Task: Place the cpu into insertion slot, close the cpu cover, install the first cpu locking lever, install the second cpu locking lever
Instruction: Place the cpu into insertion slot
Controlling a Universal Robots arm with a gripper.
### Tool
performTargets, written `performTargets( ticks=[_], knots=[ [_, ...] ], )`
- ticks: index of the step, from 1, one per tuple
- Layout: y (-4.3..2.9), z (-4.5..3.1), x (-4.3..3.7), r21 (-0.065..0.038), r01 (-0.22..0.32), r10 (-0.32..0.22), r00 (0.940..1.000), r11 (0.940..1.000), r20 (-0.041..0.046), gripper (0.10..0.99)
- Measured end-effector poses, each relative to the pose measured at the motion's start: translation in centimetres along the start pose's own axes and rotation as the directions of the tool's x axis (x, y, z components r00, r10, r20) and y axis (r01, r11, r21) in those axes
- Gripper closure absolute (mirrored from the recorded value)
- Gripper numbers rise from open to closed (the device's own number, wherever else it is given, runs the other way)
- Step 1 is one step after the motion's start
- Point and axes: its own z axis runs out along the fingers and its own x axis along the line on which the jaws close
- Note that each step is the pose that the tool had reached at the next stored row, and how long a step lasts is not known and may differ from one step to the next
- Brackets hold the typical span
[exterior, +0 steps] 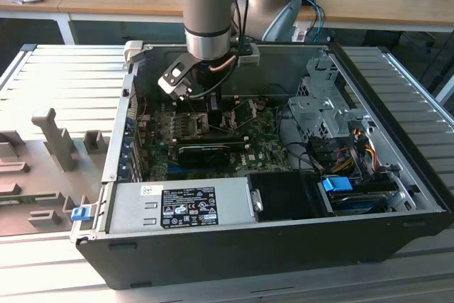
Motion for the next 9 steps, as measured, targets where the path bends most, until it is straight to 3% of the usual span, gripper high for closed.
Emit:
performTargets(
  ticks=[9],
  knots=[
    [-0.01, 0.54, 0.07, 0.002, -0.001, 0.001, 1.0, 1.0, 0.0006, 0.557]
  ],
)
